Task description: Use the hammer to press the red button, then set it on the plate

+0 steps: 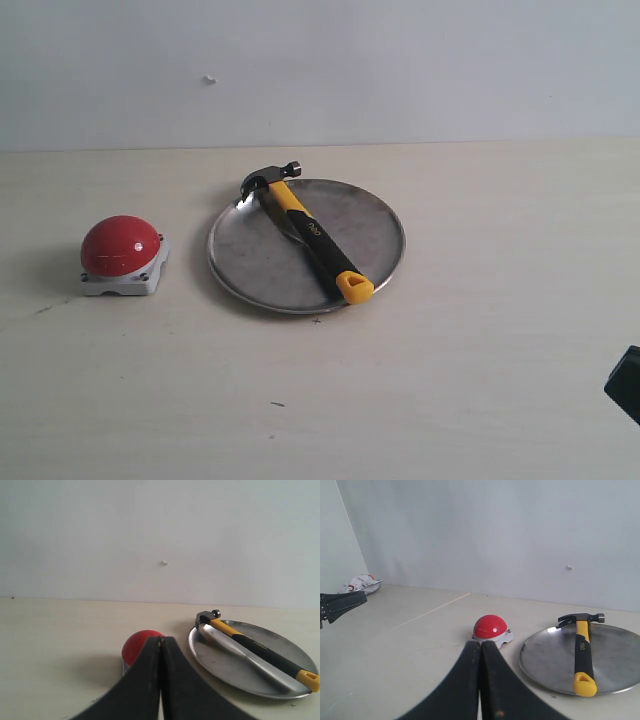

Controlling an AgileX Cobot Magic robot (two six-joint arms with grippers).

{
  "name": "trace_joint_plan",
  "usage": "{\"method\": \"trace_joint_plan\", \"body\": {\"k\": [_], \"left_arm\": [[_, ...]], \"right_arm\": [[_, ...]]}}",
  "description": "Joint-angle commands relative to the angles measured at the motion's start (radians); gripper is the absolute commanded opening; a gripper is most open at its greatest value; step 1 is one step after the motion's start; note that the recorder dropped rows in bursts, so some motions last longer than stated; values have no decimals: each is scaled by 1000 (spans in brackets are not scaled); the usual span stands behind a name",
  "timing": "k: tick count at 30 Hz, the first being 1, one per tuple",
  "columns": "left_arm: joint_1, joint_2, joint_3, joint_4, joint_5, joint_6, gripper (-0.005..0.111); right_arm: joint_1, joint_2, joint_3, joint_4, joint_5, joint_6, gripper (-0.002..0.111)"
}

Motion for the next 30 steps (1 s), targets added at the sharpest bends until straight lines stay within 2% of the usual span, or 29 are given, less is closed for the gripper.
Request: {"method": "trace_joint_plan", "body": {"k": [1,6,12,18,21,30], "left_arm": [[3,-7,-1,8,-3,5,0],[3,-7,-1,8,-3,5,0],[3,-7,-1,8,-3,7,0],[3,-7,-1,8,-1,7,0],[3,-7,-1,8,-1,7,0],[3,-7,-1,8,-1,7,0]], "right_arm": [[-5,-6,1,1,0,-9,0],[-35,-23,1,-21,8,-27,0],[-263,-64,27,-110,34,-34,0],[-453,-64,27,-117,61,-39,0],[-490,-64,27,-113,67,-42,0],[-490,-64,27,-111,106,-42,0]]}}
